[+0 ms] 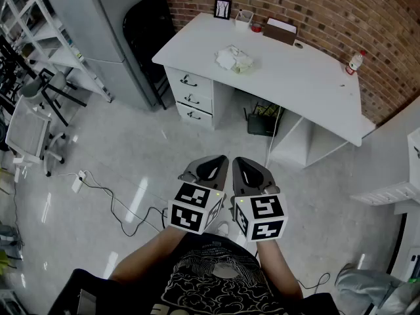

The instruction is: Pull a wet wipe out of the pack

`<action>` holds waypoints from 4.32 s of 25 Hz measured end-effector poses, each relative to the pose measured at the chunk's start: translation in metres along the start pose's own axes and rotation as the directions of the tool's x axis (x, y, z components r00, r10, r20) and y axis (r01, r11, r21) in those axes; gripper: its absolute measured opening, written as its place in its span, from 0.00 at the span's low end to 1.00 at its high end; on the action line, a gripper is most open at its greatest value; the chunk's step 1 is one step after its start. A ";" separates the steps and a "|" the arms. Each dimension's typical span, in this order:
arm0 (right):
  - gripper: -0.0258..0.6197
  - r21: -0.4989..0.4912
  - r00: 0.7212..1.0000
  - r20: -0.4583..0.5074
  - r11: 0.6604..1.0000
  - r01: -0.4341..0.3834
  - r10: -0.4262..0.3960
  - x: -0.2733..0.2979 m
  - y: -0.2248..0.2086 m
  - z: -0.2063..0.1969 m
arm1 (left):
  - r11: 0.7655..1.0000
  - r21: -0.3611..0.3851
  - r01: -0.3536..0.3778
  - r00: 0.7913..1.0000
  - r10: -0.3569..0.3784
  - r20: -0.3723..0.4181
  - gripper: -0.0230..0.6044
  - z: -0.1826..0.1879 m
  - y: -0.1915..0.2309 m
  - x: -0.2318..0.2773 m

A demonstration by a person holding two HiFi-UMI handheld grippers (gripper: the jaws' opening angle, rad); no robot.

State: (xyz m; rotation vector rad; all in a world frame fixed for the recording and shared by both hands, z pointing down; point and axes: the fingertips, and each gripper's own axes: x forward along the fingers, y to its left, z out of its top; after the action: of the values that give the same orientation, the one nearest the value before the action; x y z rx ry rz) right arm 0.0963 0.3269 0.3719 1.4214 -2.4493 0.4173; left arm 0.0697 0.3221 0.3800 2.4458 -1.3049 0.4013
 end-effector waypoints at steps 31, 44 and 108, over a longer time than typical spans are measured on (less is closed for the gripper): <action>0.07 0.002 0.997 -0.040 0.998 -0.060 0.060 0.081 -0.041 0.010 | 0.997 -0.047 -0.061 0.998 0.060 -0.017 0.06 0.016 0.053 0.070; 0.07 0.027 0.996 -0.084 0.999 0.018 -0.016 0.189 -0.054 0.056 | 0.998 -0.048 0.036 0.998 -0.038 -0.047 0.06 0.062 0.147 0.136; 0.07 0.111 0.976 -0.133 0.976 0.187 -0.172 0.457 -0.202 0.142 | 0.979 0.022 0.203 0.972 -0.199 -0.129 0.06 0.159 0.320 0.380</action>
State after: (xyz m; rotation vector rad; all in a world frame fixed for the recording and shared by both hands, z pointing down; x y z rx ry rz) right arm 0.0414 -0.1854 0.4353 1.6006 -2.2092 0.6042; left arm 0.0197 -0.1936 0.4399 2.5065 -0.9960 0.5193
